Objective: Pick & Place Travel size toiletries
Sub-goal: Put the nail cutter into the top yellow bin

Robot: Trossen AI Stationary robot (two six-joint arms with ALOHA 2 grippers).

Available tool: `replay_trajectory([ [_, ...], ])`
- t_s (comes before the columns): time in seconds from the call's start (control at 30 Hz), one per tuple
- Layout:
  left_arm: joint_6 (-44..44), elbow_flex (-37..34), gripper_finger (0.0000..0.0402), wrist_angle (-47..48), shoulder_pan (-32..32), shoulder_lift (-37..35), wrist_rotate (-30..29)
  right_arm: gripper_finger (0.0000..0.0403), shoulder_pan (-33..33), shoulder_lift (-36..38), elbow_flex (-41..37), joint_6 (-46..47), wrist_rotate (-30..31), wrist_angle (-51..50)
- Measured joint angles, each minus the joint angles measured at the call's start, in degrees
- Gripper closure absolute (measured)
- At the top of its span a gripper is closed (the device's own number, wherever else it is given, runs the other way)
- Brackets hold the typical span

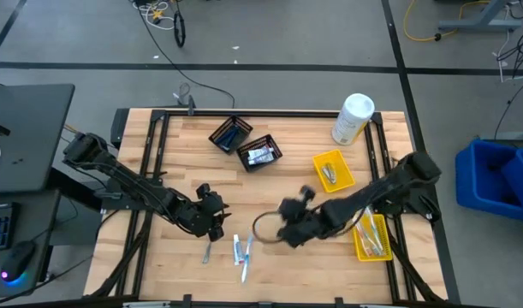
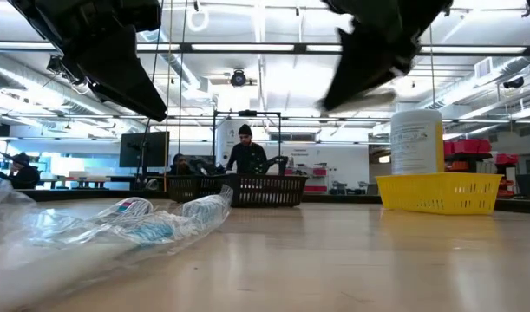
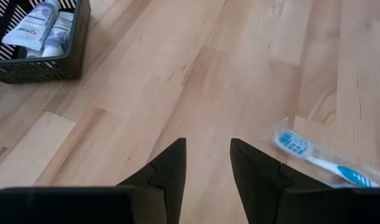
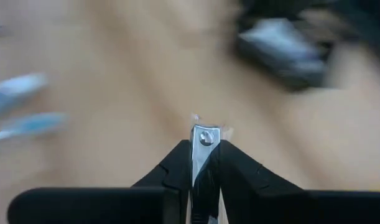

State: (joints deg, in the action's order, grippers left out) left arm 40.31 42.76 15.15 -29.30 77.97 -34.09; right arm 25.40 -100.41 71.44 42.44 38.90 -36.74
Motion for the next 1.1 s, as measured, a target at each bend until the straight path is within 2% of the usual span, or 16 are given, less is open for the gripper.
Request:
replay_trajectory([
  [0.13,0.0,0.0,0.0267,-0.3,0.0,0.0,-0.3,0.0331,-2.6,6.9,-0.6,7.8,7.0,-15.0],
  [0.3,-1.7,0.0,0.0267,-0.8,0.0,0.0,-1.7,0.0325,-6.8,12.2,-6.3,14.4,7.1,-20.6],
  [0.67,-2.8,0.0,0.0267,-1.1,0.0,0.0,-2.4,0.0322,-23.0,14.9,-23.4,17.7,-1.8,-17.3],
  [0.87,-2.9,0.0,0.0267,-1.1,0.0,0.0,-2.4,0.0319,-28.3,14.9,-28.1,16.6,-3.7,-13.2],
  [1.0,-4.6,0.0,0.0267,-1.1,0.0,0.0,-2.4,0.0317,-31.1,14.9,-29.3,14.0,-8.1,-11.0],
  [1.1,-4.7,0.0,0.0267,-1.1,0.0,0.0,-2.4,0.0316,-32.4,14.9,-29.5,12.6,-9.1,-10.9],
])
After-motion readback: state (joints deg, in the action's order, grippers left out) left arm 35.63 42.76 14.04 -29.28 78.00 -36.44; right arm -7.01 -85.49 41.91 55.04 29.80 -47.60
